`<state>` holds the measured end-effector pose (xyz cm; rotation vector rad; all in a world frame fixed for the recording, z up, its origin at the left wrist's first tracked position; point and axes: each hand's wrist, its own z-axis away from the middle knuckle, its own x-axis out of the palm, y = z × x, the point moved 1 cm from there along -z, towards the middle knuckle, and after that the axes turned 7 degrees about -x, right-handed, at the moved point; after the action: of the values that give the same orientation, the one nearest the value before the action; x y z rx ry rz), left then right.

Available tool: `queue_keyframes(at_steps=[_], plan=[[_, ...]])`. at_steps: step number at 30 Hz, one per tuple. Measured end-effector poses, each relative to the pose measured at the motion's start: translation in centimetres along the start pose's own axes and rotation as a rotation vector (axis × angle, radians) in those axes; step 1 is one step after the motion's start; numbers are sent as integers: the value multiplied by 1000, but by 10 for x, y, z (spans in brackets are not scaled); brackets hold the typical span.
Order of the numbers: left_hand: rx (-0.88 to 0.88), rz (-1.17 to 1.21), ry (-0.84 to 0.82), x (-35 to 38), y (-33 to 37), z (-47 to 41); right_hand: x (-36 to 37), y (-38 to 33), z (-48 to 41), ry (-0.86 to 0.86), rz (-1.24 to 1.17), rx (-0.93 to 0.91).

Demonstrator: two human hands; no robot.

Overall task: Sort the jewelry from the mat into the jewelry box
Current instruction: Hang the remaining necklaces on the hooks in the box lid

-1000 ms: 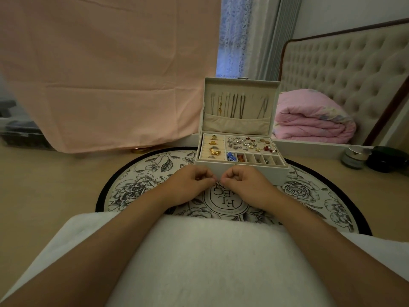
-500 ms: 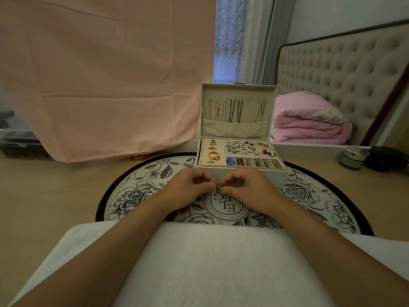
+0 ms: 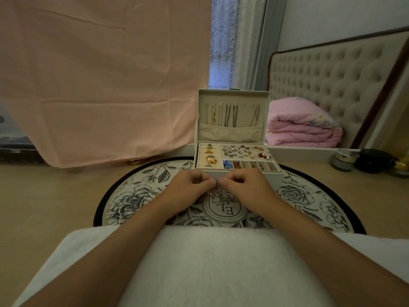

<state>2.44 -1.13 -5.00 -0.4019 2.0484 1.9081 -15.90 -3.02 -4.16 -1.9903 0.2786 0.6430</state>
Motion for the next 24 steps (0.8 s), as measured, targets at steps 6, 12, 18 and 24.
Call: queue_keyframes(at_steps=[6,12,18,24], plan=[[65,16,-53,-3,2,2,-2,-5,2,-67,-149,162],[70,53,-128,-4,7,4,-3,-10,7,-157,-158,115],[59,-34,-140,-1,12,7,-6,-11,8,-163,-157,107],[111,-62,-101,-5,18,7,-2,-7,8,-68,-259,180]])
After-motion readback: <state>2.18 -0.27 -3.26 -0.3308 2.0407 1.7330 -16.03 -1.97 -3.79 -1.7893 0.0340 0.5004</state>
